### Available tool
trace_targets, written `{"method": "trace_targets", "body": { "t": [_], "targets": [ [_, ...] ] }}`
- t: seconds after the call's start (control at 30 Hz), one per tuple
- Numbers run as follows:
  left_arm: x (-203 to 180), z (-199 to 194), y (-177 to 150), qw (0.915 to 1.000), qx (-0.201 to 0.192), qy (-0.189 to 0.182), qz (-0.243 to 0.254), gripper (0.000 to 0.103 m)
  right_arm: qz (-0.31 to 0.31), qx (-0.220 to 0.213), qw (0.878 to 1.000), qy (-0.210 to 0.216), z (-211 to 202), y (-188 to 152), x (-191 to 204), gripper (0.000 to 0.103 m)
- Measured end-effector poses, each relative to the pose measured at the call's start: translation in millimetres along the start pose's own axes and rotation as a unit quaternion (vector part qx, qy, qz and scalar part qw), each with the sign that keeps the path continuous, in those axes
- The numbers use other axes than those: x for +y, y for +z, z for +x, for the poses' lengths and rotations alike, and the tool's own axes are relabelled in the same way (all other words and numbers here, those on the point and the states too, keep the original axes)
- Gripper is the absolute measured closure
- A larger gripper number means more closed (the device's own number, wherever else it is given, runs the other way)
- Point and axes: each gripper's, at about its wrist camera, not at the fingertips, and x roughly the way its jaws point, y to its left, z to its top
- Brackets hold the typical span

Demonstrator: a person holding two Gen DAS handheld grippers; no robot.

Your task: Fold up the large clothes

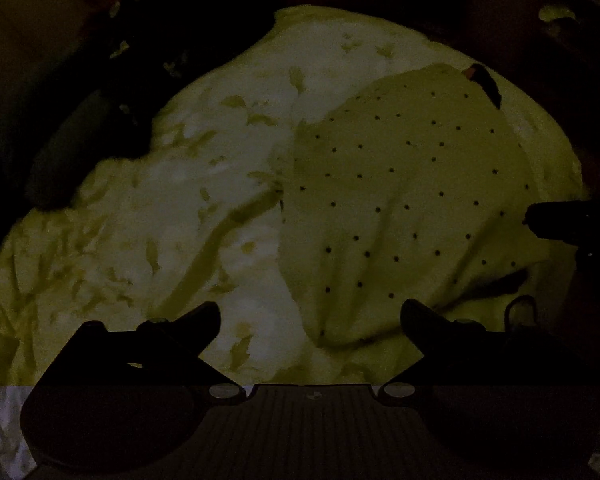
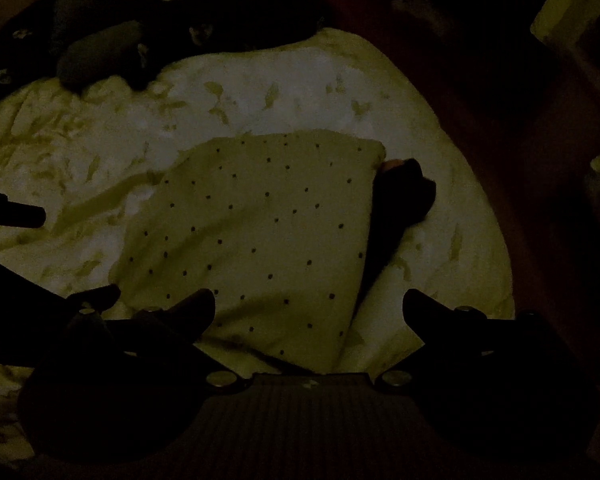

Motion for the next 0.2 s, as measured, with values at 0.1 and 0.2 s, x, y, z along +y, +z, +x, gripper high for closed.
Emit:
{"method": "trace_targets", "body": {
  "t": [0.1,0.2],
  "targets": [
    [-3.8,-6.0,-2.3,0.9996,-0.028,-0.002,0.011,0.000,0.004,0.007,1.000,-0.002,1.3,-1.3,-0.8,0.003],
    [-5.8,-6.0,-0.4,0.9997,-0.021,-0.007,0.010,0.000,0.006,0.009,1.000,-0.005,1.8,-2.1,-1.5,0.003]
  ]
}}
